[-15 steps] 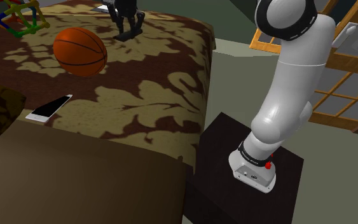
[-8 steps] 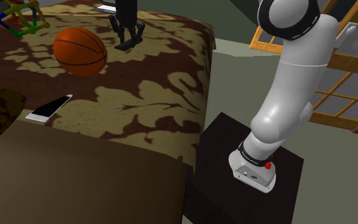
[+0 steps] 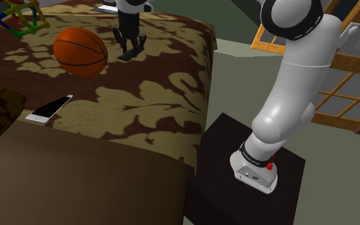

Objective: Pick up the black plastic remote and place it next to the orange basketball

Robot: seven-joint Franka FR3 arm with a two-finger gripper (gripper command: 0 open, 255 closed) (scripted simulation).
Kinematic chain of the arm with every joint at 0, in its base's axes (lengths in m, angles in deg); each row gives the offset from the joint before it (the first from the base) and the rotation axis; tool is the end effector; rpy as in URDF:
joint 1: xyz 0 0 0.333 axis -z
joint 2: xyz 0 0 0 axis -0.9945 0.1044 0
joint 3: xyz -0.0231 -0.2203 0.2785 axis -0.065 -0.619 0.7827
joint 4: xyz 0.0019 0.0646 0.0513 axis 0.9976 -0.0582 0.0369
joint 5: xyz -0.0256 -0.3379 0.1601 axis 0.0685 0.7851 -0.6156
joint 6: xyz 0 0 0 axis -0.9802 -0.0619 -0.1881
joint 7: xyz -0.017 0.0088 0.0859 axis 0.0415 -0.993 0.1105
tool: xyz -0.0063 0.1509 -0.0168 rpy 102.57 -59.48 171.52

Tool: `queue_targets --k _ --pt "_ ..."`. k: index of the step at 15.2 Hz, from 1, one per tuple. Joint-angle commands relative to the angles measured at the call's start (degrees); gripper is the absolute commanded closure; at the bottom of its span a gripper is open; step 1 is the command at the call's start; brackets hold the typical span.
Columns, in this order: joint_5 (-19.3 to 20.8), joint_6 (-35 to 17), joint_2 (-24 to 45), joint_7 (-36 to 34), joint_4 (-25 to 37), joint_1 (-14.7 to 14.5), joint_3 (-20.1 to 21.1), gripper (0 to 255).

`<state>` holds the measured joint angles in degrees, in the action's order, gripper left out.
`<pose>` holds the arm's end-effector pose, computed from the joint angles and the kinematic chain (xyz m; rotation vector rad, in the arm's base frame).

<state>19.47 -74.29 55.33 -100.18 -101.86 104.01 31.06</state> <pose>0.6342 0.1010 0.5118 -2.5709 1.6746 -0.0545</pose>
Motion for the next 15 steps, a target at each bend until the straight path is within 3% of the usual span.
queue_targets --k 1,15 --pt "0.07 -1.60 0.03 -0.11 -1.54 0.08 -0.04 255" --pt "1.66 -11.58 2.06 -1.06 -9.86 0.15 -0.79 255"
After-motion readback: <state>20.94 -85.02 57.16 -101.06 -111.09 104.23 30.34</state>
